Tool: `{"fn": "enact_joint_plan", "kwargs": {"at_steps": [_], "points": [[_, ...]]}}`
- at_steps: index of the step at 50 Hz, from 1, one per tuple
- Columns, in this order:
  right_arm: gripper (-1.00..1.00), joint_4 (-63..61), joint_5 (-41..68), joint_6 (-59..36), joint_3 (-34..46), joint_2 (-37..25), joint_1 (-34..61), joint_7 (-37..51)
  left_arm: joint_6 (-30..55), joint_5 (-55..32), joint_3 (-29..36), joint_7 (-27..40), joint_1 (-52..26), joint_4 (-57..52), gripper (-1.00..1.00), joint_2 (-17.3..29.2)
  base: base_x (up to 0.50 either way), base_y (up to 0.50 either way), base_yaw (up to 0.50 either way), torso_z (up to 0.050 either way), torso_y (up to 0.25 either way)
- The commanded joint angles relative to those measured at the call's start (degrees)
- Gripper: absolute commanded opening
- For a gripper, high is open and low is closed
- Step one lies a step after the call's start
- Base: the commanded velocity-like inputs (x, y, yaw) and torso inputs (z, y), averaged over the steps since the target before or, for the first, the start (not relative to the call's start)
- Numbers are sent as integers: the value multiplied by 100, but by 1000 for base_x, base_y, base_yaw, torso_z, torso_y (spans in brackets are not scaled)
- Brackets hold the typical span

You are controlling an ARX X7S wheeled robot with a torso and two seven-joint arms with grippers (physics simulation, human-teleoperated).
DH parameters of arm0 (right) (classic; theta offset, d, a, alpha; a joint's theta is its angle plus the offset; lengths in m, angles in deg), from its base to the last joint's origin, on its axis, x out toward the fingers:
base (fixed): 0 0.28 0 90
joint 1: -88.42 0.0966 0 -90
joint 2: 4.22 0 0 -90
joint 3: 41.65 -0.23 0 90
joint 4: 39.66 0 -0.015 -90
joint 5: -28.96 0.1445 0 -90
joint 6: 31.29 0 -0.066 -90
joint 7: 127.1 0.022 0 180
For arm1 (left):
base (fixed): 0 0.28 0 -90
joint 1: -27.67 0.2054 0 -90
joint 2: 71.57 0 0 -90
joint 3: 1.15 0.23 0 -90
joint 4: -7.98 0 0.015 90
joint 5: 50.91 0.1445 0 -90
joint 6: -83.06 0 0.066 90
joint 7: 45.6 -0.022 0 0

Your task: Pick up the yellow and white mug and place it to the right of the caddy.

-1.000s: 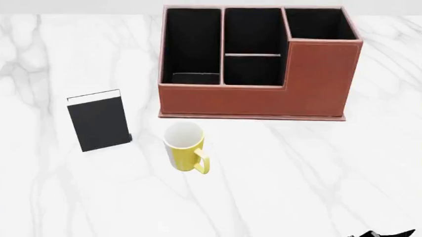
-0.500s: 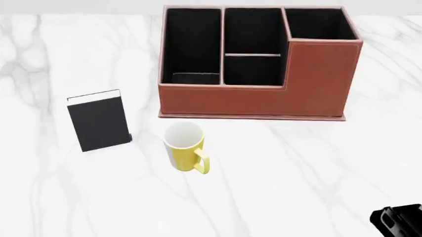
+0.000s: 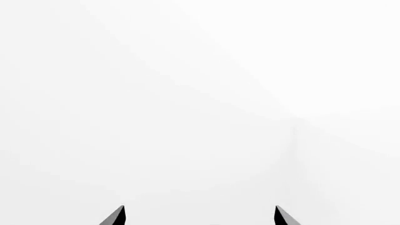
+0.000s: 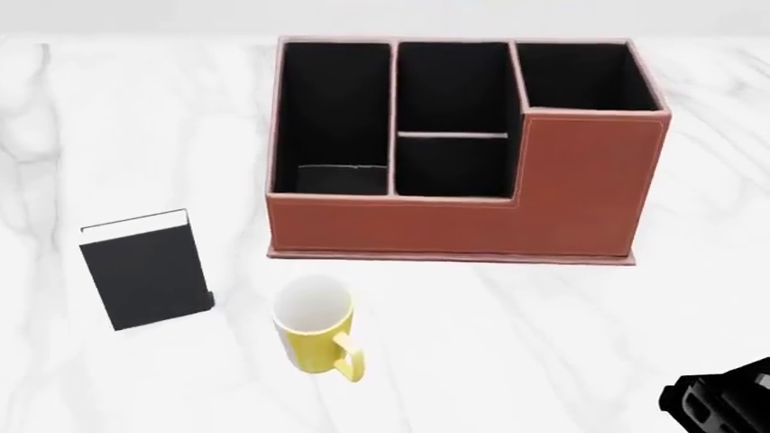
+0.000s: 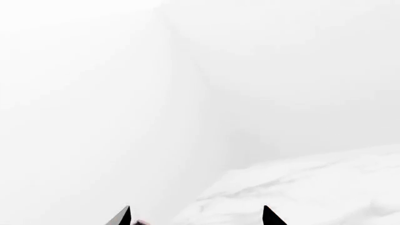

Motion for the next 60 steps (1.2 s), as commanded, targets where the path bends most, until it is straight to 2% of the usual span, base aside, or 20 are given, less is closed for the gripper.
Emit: {"fn": "enact_joint_plan", "kwargs": {"at_steps": [1,22,30,41,43,60], "points": [[100,15,169,99,-2,6,-10,-46,165,-86,35,333,6,-9,100,444,102,-500,0,0,0],[100,0,233,88,25,-55,28,7,266,-79,107,568,6,-9,100,762,106,-476,0,0,0],[100,-14,115,-34,101,-104,61,82,282,-82,132,619,6,-9,100,838,36,0,0,0,0],[100,-34,125,-47,131,-137,56,103,357,-6,275,866,6,-9,100,1159,426,25,0,0,0],[100,-43,114,-35,138,-145,47,99,256,70,315,791,6,-9,100,1079,438,25,0,0,0],[100,-5,134,-4,181,-169,65,104,364,70,383,996,6,-9,100,1357,438,25,0,0,1]]}}
